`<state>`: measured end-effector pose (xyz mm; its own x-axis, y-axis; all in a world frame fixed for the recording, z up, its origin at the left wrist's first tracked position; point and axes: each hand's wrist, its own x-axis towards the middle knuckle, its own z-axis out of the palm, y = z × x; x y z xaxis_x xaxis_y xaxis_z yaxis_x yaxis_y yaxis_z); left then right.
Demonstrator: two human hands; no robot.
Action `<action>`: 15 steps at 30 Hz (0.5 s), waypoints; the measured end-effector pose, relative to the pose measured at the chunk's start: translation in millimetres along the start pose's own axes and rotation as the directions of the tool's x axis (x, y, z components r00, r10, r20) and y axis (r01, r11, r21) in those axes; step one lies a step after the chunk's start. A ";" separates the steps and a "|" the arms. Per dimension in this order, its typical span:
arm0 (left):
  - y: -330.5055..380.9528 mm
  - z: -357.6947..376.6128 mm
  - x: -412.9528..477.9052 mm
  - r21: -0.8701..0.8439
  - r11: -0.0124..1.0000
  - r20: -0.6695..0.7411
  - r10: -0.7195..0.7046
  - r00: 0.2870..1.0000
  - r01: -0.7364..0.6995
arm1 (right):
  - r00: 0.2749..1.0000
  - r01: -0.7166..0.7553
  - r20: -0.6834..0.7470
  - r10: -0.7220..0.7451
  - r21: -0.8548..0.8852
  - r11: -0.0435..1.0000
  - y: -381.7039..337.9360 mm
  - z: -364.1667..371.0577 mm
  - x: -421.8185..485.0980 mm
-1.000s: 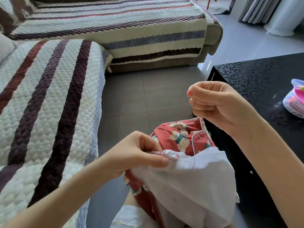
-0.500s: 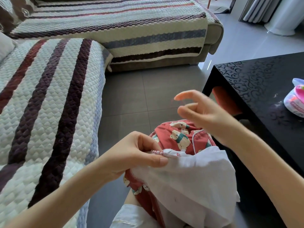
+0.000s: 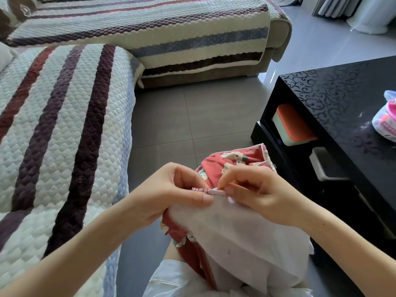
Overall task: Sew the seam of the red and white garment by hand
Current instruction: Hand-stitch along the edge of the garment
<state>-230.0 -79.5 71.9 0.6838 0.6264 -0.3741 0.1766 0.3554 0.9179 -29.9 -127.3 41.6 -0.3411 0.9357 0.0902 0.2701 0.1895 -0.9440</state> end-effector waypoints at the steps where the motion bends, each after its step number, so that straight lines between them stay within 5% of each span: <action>1: 0.5 0.4 -0.1 0.002 1.000 0.002 -0.001 1.000 0.001 | 1.000 0.004 0.001 -0.004 0.000 1.000 0.3 0.2 -0.1; 15: -1.1 -3.9 4.3 0.025 1.000 0.056 0.000 0.998 -0.001 | 1.000 0.011 0.023 -0.011 0.016 1.000 -1.2 0.1 1.3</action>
<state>-230.0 -74.5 68.8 0.7223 0.5868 -0.3661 0.1930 0.3372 0.9214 -30.7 -126.3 42.8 -0.3643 0.9266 0.0936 0.2518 0.1947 -0.9480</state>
